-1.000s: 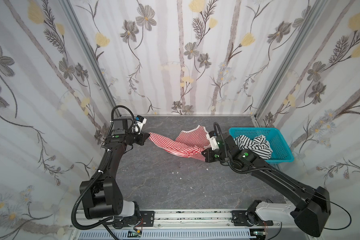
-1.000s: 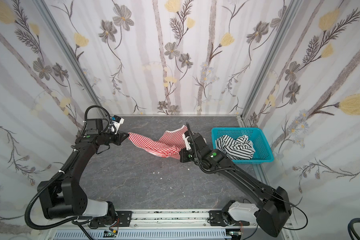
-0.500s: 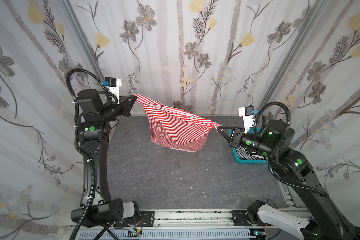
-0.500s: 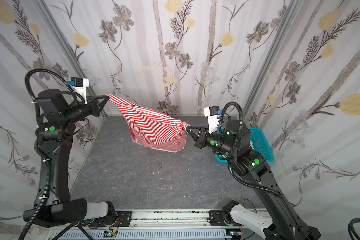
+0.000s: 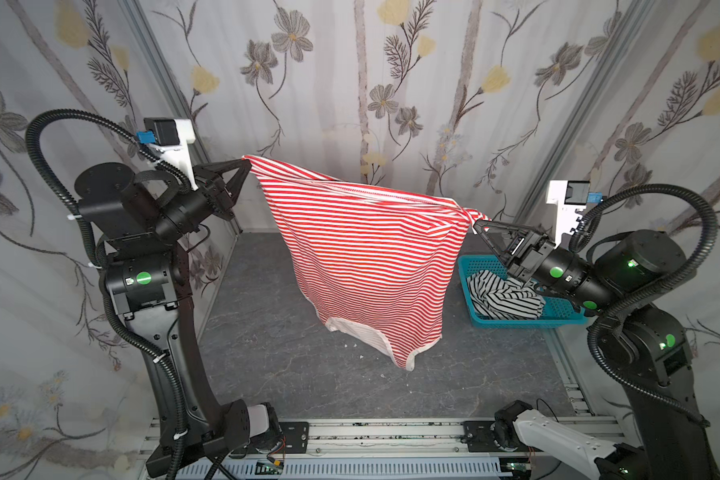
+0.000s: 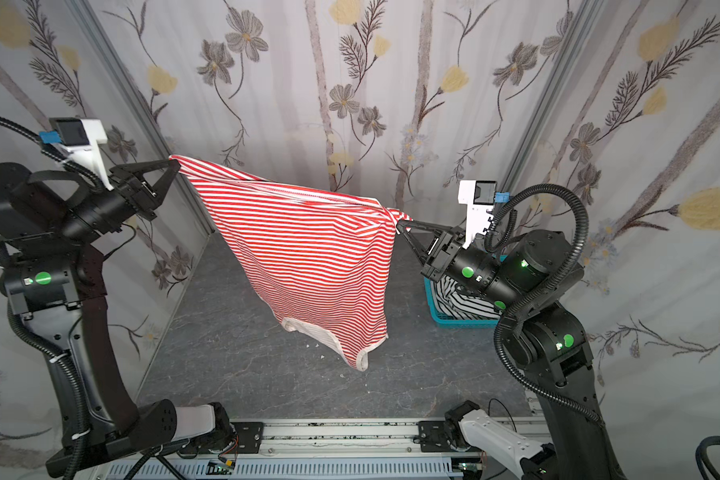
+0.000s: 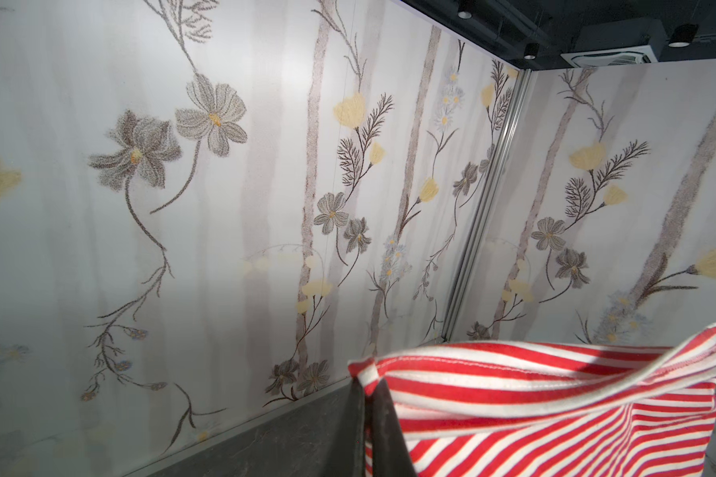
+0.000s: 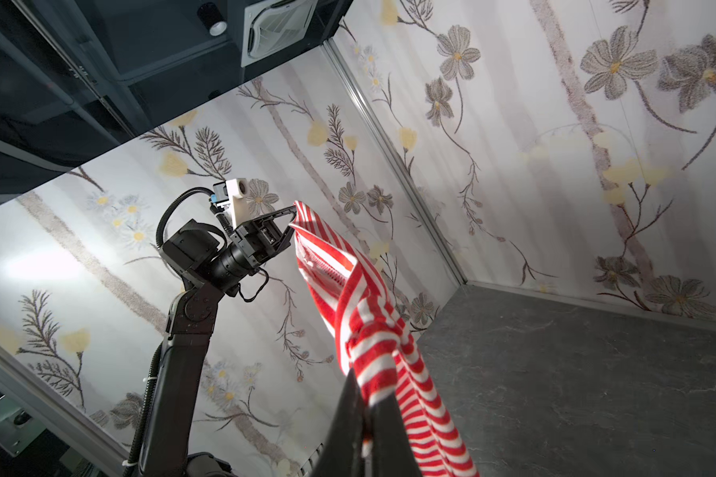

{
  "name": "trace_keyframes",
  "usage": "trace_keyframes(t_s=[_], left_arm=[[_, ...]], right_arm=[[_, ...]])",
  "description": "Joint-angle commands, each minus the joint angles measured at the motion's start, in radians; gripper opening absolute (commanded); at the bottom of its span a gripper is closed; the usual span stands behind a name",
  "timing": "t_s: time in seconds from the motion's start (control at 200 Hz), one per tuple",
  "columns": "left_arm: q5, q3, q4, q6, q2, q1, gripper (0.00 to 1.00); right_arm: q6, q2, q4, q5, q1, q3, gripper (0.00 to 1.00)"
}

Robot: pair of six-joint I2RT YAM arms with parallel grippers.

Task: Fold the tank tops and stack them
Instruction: 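Lift the tank top high by its straps with both grippers, then swing the tank top forward and lay it flat with both grippers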

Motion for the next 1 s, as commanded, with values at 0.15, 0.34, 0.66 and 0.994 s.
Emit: trace_keyframes(t_s=[0.15, 0.34, 0.66, 0.994], left_arm=[[-0.073, -0.007, 0.036, 0.038, 0.201, -0.052, 0.00], [-0.105, 0.090, 0.041, 0.080, 0.405, -0.105, 0.00], [-0.105, 0.364, 0.041, 0.036, 0.560, -0.092, 0.00], [-0.115, -0.323, 0.057, 0.286, 0.303, -0.086, 0.00]], right_arm=[[0.150, 0.226, 0.201, -0.171, -0.180, -0.050, 0.00], [0.278, 0.468, 0.432, -0.275, -0.233, -0.017, 0.00], [0.366, 0.681, 0.494, -0.345, -0.267, 0.244, 0.00], [0.399, 0.544, 0.796, -0.397, -0.261, -0.403, 0.03]])
